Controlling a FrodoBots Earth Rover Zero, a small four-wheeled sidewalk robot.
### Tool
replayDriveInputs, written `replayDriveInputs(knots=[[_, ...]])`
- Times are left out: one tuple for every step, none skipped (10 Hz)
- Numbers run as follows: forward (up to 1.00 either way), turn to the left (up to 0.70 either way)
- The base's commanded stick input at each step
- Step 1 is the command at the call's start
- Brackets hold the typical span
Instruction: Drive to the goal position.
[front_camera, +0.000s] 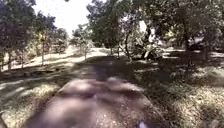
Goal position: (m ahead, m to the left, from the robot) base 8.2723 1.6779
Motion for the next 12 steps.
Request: replayDriveInputs(knots=[[0.50,0.00],[0.50,0.00],[0.50,0.00],[0.50,0.00],[0.50,0.00],[0.50,0.00],[0.50,0.00],[0.50,0.00],[0.50,0.00],[0.50,0.00],[0.50,0.00],[0.50,0.36]])
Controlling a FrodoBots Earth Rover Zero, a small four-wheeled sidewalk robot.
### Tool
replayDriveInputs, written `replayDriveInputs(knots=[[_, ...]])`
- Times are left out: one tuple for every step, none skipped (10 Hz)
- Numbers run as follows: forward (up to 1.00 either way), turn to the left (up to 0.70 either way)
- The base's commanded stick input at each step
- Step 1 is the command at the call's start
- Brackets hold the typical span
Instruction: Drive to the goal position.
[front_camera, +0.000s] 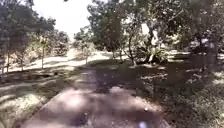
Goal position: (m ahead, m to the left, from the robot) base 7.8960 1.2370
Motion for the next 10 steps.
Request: replayDriveInputs(knots=[[0.50,0.50],[0.50,0.50],[0.50,0.50],[0.50,0.14],[0.50,0.00],[0.50,0.00],[0.50,0.00],[0.50,0.00],[0.50,0.00],[0.50,0.00]])
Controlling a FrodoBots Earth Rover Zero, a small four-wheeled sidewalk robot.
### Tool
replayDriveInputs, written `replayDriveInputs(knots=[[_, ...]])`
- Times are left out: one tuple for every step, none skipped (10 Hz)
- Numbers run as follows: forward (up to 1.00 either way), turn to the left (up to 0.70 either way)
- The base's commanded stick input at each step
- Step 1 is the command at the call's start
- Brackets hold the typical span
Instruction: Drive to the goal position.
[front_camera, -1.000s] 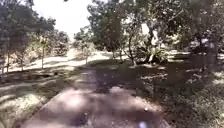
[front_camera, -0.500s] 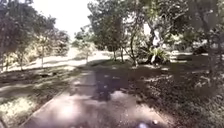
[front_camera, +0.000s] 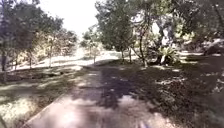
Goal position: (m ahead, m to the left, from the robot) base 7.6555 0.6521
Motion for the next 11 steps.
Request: replayDriveInputs(knots=[[0.50,0.00],[0.50,0.00],[0.50,0.00],[0.50,0.00],[0.50,0.00],[0.50,0.00],[0.50,0.00],[0.50,0.00],[0.50,0.00],[0.50,0.00],[0.50,0.00]])
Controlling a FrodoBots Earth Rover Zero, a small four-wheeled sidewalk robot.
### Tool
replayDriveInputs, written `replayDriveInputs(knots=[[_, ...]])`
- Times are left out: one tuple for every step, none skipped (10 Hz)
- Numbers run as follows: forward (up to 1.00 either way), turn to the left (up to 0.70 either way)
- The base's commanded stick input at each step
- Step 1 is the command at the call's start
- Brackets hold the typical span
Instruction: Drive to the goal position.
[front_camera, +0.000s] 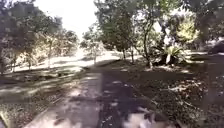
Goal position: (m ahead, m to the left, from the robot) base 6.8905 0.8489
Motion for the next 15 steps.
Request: replayDriveInputs(knots=[[0.50,0.00],[0.50,0.00],[0.50,0.00],[0.50,0.00],[0.50,0.00],[0.50,0.00],[0.50,0.00],[0.50,0.00],[0.50,0.00],[0.50,0.00],[0.50,0.00],[0.50,0.00],[0.50,0.00],[0.50,0.00],[0.50,0.00]])
